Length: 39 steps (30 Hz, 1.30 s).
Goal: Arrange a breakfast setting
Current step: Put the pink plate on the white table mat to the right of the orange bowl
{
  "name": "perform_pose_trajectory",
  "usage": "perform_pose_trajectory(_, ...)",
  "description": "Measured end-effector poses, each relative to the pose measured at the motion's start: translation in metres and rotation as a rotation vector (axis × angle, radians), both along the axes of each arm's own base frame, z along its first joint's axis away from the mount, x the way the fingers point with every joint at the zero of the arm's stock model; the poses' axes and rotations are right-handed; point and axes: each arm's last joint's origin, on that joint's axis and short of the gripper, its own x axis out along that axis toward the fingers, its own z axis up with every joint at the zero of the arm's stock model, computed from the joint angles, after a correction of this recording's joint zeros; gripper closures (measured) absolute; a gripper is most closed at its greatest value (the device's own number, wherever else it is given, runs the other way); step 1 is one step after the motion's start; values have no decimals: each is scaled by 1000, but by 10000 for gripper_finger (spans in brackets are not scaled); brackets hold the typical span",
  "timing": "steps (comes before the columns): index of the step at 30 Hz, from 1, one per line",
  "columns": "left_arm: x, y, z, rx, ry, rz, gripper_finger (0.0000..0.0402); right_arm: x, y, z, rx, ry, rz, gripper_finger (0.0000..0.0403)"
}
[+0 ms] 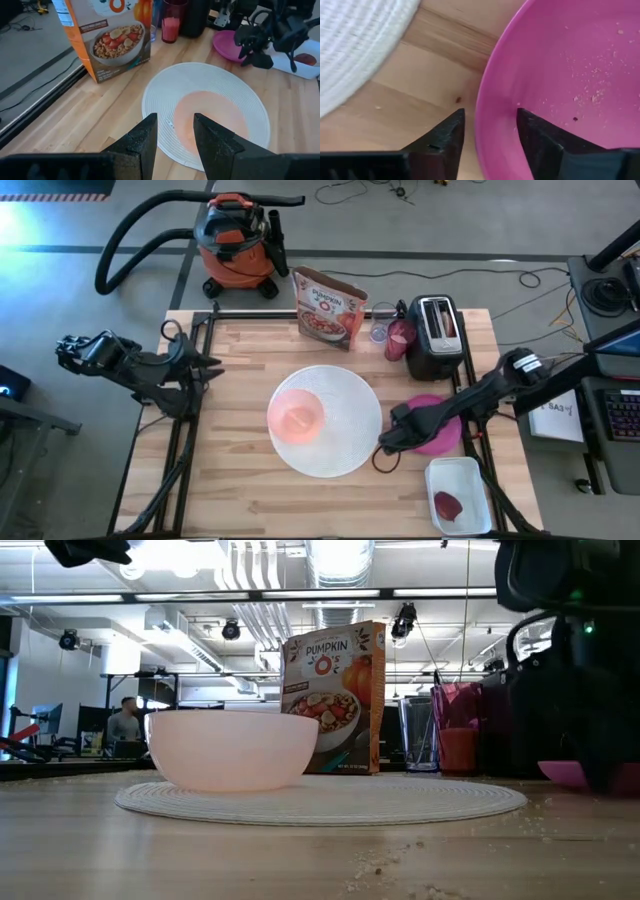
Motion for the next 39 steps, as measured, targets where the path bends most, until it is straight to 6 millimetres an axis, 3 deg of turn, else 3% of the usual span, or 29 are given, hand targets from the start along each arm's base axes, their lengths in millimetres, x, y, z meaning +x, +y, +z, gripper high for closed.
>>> perform_pose_trajectory(8,0,0,0,5,-3,7,290,2,1,-9,-18,46,107,342)
perform_pose_trajectory(13,0,0,0,4,-4,7,290,6,2,0,-9,35,189,382)
perform_pose_trajectory(27,0,0,0,4,-8,8,290,76,32,70,-8,-269,924,391)
perform_pose_trajectory(33,0,0,0,4,-8,8,290,101,43,63,-52,-236,1244,392)
perform_pose_trajectory(39,0,0,0,3,-8,7,290,115,48,42,-44,-131,1363,391)
